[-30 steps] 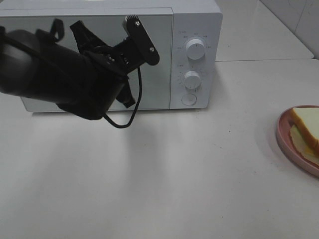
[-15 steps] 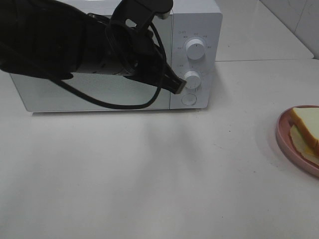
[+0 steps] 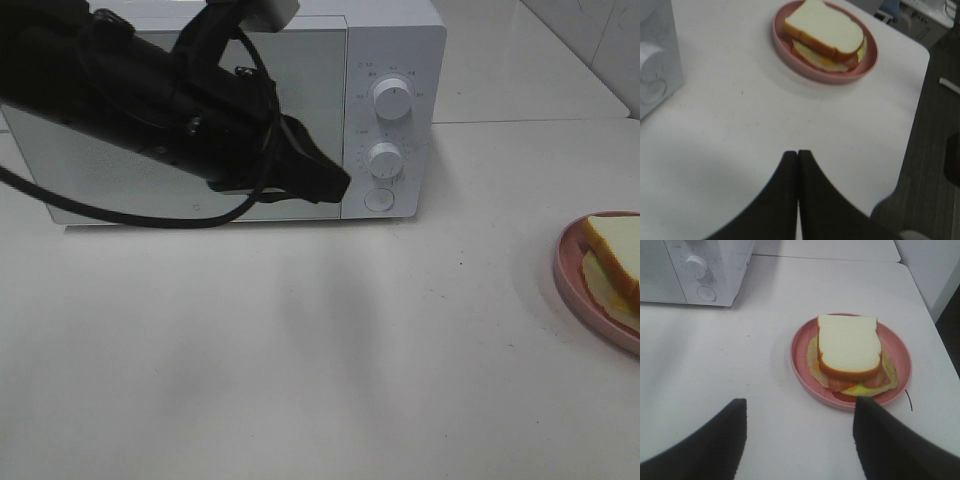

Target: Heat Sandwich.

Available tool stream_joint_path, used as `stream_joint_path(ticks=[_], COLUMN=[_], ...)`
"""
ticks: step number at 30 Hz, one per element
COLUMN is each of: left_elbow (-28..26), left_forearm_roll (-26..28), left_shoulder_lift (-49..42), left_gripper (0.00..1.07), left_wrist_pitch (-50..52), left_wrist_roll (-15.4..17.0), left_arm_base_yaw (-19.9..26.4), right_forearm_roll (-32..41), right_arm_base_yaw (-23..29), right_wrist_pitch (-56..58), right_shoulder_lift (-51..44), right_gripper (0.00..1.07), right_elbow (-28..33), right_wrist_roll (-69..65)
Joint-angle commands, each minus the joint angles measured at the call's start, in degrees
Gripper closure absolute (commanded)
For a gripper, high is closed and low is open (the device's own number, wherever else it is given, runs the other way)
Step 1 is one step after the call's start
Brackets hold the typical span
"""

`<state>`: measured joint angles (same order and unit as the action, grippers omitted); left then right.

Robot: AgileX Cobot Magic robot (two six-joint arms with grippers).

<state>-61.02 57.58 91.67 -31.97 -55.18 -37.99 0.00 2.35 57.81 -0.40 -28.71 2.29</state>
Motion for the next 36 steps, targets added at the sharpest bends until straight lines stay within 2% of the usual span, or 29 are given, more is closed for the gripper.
stream_joint_path(ticks=[1,3,4,5,7,9,10,11,13,14,16,17,18,19,22,23,24,26,27,28,29,30,31,33,35,36], left_elbow=[0.17,0.17,0.17,0.17,0.17,0.17,0.17,0.17,0.23,0.23,0.23,0.23,0.23,0.23,0.34,0.92,0.92,2.06,4.18,4.18,5.5,7.1,10.26,11.75,15.58,19.25], left_forearm_roll=[-17.42,-25.32,-32.83,-32.83,-38.73,-44.18,-44.18,-48.41,-52.71,-56.67,-57.58,-57.58,-56.78,-56.78,-54.66,-53.06,-53.06,-51.62,-50.82,-50.82,-50.36,-49.85,-49.05,-48.7,-48.64,-48.64], left_shoulder_lift=[-3.78,-5.5,-7.1,-7.1,-8.42,-9.51,-9.51,-10.6,-11.75,-12.61,-13.01,-13.24,-13.98,-13.98,-15.64,-17.13,-17.13,-18.85,-21.08,-21.08,-22.06,-23.32,-26.3,-27.62,-31.34,-35.07], left_gripper=[1.04,0.91,0.71,0.71,0.49,0.32,0.32,0.25,0.25,0.26,0.26,0.26,0.26,0.26,0.26,0.26,0.26,0.26,0.26,0.26,0.26,0.26,0.26,0.26,0.26,0.26], left_wrist_pitch=[-3.55,-4.93,-6.82,-6.82,-8.71,-11.0,-11.0,-12.95,-14.84,-16.84,-17.93,-19.14,-21.03,-21.03,-23.09,-24.06,-24.06,-24.18,-24.06,-24.06,-24.06,-24.06,-23.95,-23.95,-23.95,-23.95], left_wrist_roll=[17.59,25.27,32.6,32.6,39.71,45.84,45.84,51.17,54.83,57.24,57.75,57.75,56.78,56.78,53.69,51.57,51.57,50.42,50.19,50.19,50.19,50.19,50.19,50.19,50.19,50.19], left_arm_base_yaw=[0.52,0.52,0.52,0.52,0.52,0.52,0.52,0.52,0.52,1.26,1.95,3.21,6.36,6.36,12.89,17.53,17.53,22.29,27.5,27.5,29.45,31.68,35.81,37.18,40.05,41.71], right_forearm_roll=[0.0,0.0,0.0,0.0,0.0,0.0,0.0,0.0,0.0,0.0,0.0,0.0,0.0,0.0,0.0,0.0,0.0,0.0,0.0,0.0,0.0,0.0,0.0,0.0,0.0,0.0], right_arm_base_yaw=[-0.17,-0.17,-0.17,-0.17,-0.17,-0.17,-0.17,-0.17,-0.17,-0.17,-0.17,-0.17,-0.17,-0.17,-0.17,-0.17,-0.17,-0.17,-0.17,-0.17,-0.17,-0.17,-0.17,-0.17,-0.17,-0.17], right_wrist_pitch=[-0.69,-0.69,-0.69,-0.69,-0.69,-0.69,-0.69,-0.69,-0.69,-0.69,-0.69,-0.69,-0.69,-0.69,-0.69,-0.69,-0.69,-0.69,-0.69,-0.69,-0.69,-0.69,-0.69,-0.69,-0.69,-0.69], right_shoulder_lift=[-1.43,-1.43,-1.43,-1.43,-1.43,-1.43,-1.43,-1.43,-1.43,-1.43,-1.43,-1.43,-1.43,-1.43,-1.43,-1.43,-1.43,-1.43,-1.43,-1.43,-1.43,-1.43,-1.43,-1.43,-1.43,-1.43], right_gripper=[0.46,0.46,0.46,0.46,0.46,0.46,0.46,0.46,0.46,0.46,0.46,0.46,0.46,0.46,0.46,0.46,0.46,0.46,0.46,0.46,0.46,0.46,0.46,0.46,0.46,0.46], right_elbow=[0.06,0.06,0.06,0.06,0.06,0.06,0.06,0.06,0.06,0.06,0.06,0.06,0.06,0.06,0.06,0.06,0.06,0.06,0.06,0.06,0.06,0.06,0.06,0.06,0.06,0.06], right_wrist_roll=[-0.06,-0.06,-0.06,-0.06,-0.06,-0.06,-0.06,-0.06,-0.06,-0.06,-0.06,-0.06,-0.06,-0.06,-0.06,-0.06,-0.06,-0.06,-0.06,-0.06,-0.06,-0.06,-0.06,-0.06,-0.06,-0.06])
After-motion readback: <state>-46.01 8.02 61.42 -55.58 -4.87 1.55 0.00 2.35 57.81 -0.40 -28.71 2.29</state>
